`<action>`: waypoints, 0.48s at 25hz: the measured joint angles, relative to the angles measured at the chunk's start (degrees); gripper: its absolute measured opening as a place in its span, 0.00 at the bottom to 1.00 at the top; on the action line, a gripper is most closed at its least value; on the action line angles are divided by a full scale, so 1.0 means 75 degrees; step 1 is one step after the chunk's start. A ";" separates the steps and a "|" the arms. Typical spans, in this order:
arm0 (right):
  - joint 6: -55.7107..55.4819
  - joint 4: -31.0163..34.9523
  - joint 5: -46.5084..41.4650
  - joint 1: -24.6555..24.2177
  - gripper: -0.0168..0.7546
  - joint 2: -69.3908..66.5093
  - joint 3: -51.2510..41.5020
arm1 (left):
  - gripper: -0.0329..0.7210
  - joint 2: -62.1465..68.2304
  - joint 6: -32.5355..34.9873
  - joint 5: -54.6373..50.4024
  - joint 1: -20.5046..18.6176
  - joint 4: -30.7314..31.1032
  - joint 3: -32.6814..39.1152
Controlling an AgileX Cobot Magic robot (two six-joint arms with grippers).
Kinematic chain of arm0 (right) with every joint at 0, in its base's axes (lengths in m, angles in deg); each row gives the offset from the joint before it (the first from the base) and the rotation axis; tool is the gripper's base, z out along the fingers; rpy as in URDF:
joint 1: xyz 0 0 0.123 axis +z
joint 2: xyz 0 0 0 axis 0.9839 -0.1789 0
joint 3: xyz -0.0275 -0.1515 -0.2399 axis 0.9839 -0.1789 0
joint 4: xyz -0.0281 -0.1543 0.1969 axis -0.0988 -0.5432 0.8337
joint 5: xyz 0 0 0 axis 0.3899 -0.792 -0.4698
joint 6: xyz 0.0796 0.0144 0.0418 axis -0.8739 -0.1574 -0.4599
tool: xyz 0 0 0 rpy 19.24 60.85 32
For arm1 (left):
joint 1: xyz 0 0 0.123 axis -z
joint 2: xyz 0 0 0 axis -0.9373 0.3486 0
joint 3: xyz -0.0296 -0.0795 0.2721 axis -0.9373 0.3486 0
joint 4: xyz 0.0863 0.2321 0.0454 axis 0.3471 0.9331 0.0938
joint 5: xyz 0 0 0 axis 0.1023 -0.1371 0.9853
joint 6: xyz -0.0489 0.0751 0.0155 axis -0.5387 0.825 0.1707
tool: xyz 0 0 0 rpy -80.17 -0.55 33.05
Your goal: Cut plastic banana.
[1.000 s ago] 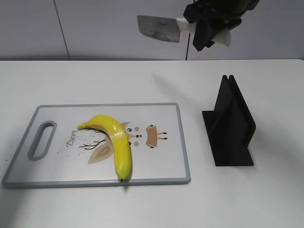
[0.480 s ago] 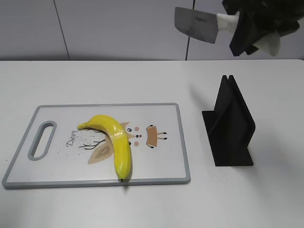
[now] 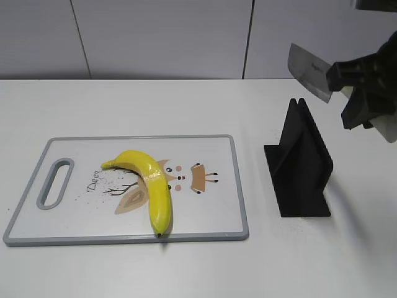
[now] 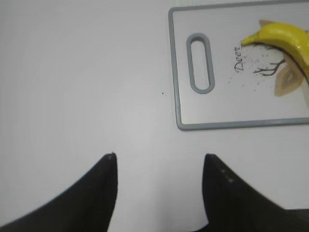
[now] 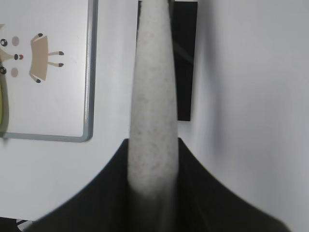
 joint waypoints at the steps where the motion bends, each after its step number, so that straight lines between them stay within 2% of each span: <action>1: -0.0030 -0.0007 0.0068 0.0000 0.27 0.0007 -0.0123 | 0.76 -0.0368 0.0000 0.0056 0.0000 0.0002 0.0200; 12: -0.0134 -0.0026 0.0519 0.0000 0.27 0.0007 -0.0538 | 0.73 -0.3497 0.0000 0.0293 0.0000 -0.0014 0.1875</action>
